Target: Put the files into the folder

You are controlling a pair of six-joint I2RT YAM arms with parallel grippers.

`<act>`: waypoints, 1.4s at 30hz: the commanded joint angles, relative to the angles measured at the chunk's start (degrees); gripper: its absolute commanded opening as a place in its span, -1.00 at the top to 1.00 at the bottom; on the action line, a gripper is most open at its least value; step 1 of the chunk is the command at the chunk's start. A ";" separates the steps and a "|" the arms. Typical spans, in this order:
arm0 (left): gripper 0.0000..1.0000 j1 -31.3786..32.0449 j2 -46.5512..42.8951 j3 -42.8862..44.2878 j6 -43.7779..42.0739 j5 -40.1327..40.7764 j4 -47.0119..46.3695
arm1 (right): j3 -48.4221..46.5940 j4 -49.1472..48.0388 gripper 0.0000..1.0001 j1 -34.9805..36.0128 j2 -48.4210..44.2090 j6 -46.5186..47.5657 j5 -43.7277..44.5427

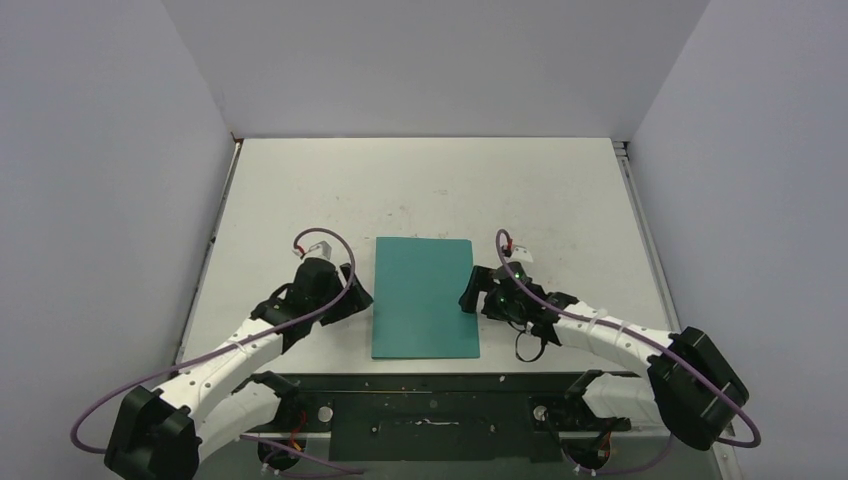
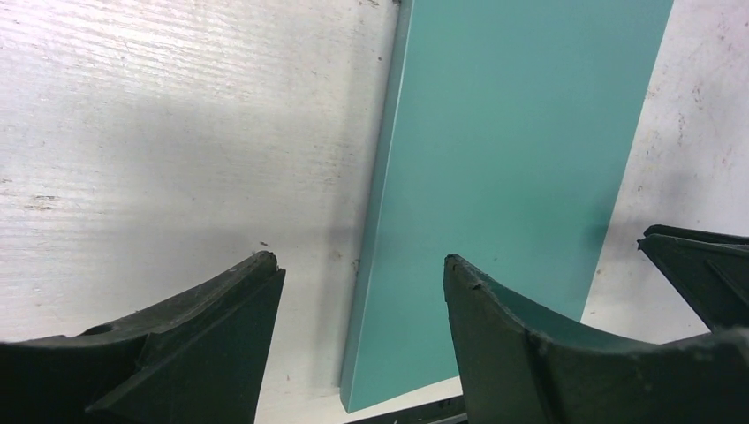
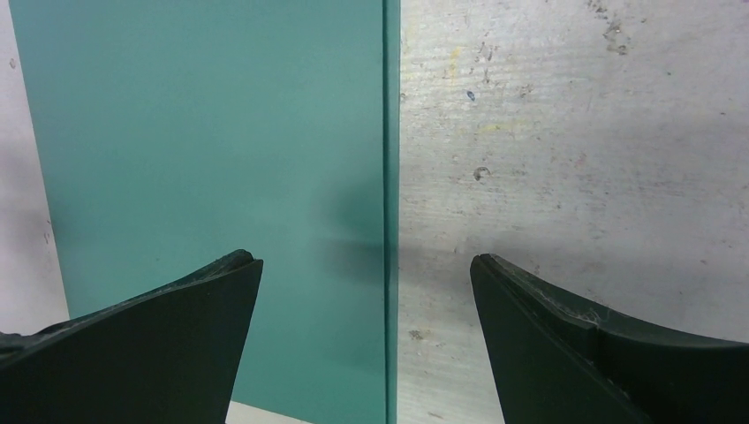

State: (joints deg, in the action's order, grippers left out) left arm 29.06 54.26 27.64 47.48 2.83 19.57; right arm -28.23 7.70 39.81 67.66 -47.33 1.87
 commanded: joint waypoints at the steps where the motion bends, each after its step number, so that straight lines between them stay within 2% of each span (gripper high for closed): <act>1: -0.21 -0.45 1.21 -0.32 1.78 2.56 -4.61 | -0.73 -7.13 -0.86 0.35 2.77 -1.68 -1.25; 8: 0.30 -0.36 7.35 -0.04 0.66 7.16 -5.61 | -0.43 -11.80 -0.86 0.50 6.03 -2.67 -4.26; 12: 0.48 -0.33 10.80 0.33 0.49 8.33 -6.94 | -0.01 -13.41 -0.87 0.56 7.18 -3.06 -4.50; 19: 0.68 1.42 18.48 3.56 -0.44 8.95 -8.19 | 0.71 -16.12 -0.88 0.49 9.25 -3.51 -5.34; 29: 0.76 9.62 26.15 11.47 -1.25 17.84 -4.08 | 2.79 -19.02 -0.89 0.54 10.19 -4.35 -6.20; 42: 0.85 17.27 34.57 16.94 -1.30 19.07 -5.21 | 7.08 -19.68 -0.89 0.57 7.85 -5.46 -6.38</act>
State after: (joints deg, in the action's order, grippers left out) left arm 43.27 85.86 41.23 45.10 25.17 18.11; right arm -24.05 -13.41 39.79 75.88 -50.96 -2.72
